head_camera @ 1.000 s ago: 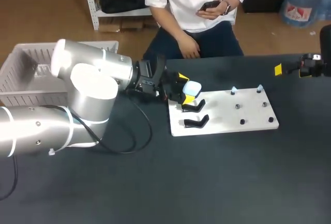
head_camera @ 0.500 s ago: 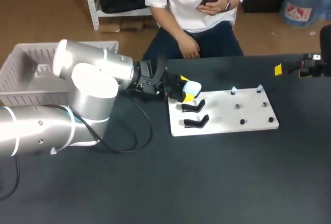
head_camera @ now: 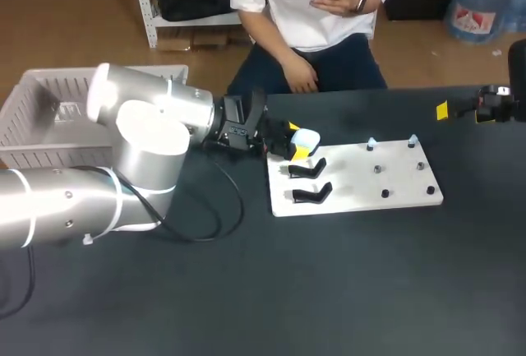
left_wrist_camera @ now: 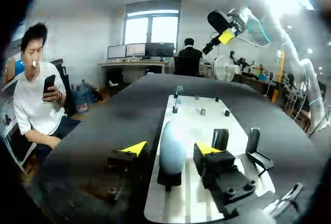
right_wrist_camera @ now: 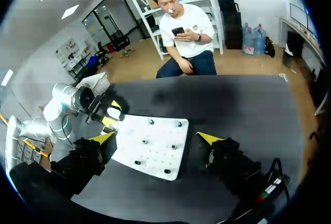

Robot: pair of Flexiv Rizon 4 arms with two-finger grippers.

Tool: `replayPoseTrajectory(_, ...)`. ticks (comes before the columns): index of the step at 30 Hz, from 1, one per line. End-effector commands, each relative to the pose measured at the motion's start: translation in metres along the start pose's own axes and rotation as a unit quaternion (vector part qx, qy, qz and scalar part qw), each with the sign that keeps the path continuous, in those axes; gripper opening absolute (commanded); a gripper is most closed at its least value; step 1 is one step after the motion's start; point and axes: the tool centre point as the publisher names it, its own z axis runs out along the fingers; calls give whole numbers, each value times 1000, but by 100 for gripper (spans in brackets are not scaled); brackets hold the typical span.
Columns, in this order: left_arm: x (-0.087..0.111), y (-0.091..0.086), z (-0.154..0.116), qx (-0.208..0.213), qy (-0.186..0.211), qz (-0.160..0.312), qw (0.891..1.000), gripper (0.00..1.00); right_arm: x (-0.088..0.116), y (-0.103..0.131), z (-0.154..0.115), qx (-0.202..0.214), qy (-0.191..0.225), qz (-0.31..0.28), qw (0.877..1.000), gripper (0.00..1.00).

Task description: Pick up each earbud case from the left stands, insert the matching earbuds, close the lid, and place the case in the box.

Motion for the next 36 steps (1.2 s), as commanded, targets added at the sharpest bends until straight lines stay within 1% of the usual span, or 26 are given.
replayPoseTrajectory(1,2,5,3,4,-2,0,1000,50,0,0,0,0,0,0,1000,100)
replayPoseTrajectory(9,2,5,3,4,-3,0,1000,47,0,0,0,0,0,0,1000,100)
replayPoseTrajectory(12,1,5,3,4,-3,1,1000,44,0,0,0,0,0,0,1000,100)
replayPoseTrajectory(25,2,3,5,9,-2,-2,1000,45,0,0,0,0,0,0,1000,100)
replayPoseTrajectory(29,3,3,5,8,-1,-3,1000,44,0,0,0,0,0,0,1000,100)
replayPoseTrajectory(32,3,3,5,9,-2,-4,1000,41,0,0,0,0,0,0,1000,100)
replayPoseTrajectory(36,4,3,5,8,-2,-6,1000,28,0,0,0,0,0,0,1000,100)
